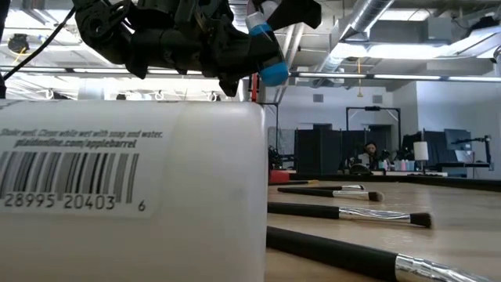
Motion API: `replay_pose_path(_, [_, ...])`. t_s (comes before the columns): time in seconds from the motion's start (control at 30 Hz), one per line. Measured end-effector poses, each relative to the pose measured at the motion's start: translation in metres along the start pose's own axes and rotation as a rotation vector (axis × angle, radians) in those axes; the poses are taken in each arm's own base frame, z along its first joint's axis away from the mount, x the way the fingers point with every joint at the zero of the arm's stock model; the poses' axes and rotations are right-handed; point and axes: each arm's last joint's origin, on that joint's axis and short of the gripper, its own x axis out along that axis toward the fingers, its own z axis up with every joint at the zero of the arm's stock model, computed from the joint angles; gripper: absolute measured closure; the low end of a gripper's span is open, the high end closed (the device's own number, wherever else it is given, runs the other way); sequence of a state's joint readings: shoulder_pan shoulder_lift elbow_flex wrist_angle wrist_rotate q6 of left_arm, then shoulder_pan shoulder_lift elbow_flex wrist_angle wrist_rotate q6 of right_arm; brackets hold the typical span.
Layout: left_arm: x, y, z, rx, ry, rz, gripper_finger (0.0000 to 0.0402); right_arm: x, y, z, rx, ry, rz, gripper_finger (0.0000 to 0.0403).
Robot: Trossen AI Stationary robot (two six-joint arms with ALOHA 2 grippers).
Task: Pick & Place Paint Supplies
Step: Put the blue paint bottle into the transparent bin
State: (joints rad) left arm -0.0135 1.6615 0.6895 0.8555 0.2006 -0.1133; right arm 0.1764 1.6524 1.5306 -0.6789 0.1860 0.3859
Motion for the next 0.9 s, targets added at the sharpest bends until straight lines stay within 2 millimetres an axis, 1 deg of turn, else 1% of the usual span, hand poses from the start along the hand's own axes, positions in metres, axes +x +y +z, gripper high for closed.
replay_pose_path(0.13, [0.0,0.0,0.001,-0.007,-0.009,0.018,0.0346,0.014,0.0,-0.006,-0.013,0.046,-0.02,0.0147])
replay_pose_path(0.2, [0.0,0.0,0.001,-0.009,-0.011,0.02,0.0346,0.021,0.003,-0.001,-0.006,0.012,-0.008,0.0147])
replay_pose_path(0.27, [0.0,0.001,0.001,-0.009,-0.01,0.021,0.0346,0.024,0.001,-0.007,-0.026,0.056,-0.024,0.0147])
replay_pose_path(0.57, [0.0,0.001,0.0,0.0,0.004,0.026,0.0346,0.014,0.002,0.0,-0.016,-0.004,0.0,0.0148])
replay_pose_path(0.67, [0.0,0.001,0.0,0.0,0.004,0.025,0.0346,0.015,0.001,-0.001,-0.018,0.01,-0.007,0.0152])
replay_pose_path(0.77, [0.0,0.001,0.0,0.001,0.004,0.025,0.0346,0.02,-0.001,-0.001,-0.015,0.014,-0.015,0.0165])
replay_pose_path(0.83, [0.0,0.001,0.0,0.001,0.004,0.025,0.0346,0.025,-0.003,-0.003,-0.016,0.038,-0.028,0.0178])
replay_pose_path(0.9, [0.0,0.001,0.0,0.002,0.004,0.025,0.0346,0.025,-0.003,-0.004,-0.016,0.041,-0.028,0.0194])
